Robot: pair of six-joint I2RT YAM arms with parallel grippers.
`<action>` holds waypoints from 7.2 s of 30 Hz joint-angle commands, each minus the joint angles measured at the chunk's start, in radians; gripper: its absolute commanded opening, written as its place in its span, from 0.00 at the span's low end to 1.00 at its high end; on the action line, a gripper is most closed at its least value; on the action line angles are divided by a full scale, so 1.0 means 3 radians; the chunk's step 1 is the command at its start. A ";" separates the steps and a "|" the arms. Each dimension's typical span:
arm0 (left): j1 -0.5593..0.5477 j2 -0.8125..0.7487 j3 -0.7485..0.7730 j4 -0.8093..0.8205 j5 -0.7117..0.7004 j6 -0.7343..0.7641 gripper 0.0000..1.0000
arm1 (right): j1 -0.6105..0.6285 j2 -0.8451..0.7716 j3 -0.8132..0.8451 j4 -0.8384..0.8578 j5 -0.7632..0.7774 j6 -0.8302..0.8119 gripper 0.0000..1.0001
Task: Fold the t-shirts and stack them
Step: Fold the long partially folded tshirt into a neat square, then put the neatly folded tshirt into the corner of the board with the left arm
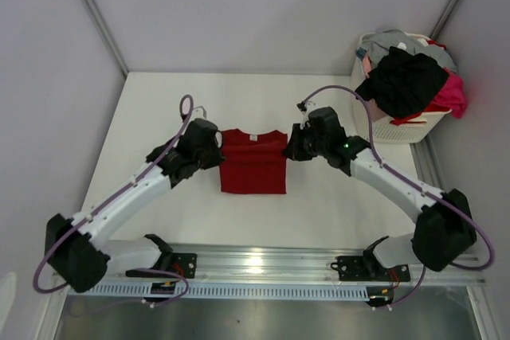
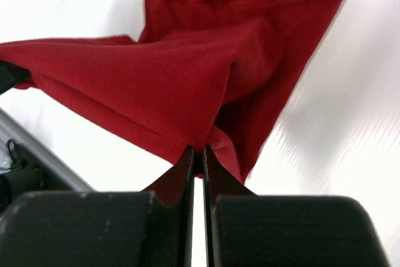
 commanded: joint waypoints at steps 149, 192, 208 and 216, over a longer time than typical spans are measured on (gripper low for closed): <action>0.1203 0.1370 0.0387 0.0586 0.1654 0.1000 0.82 | 0.0030 0.1215 0.0163 0.0301 0.0000 -0.0003 0.52; 0.1361 0.2751 0.0837 0.0893 0.2262 0.0913 0.25 | -0.0409 -0.1281 0.0148 -0.1264 0.0307 0.0114 0.88; 0.1938 0.2863 0.2038 0.0013 0.2313 0.1675 0.00 | -0.0425 -0.1215 0.0342 -0.1377 0.0470 0.0017 0.88; 0.2598 0.3808 0.3745 -0.0738 0.1823 0.2166 0.00 | -0.0552 -0.0974 0.0281 -0.1280 0.0501 -0.0070 0.89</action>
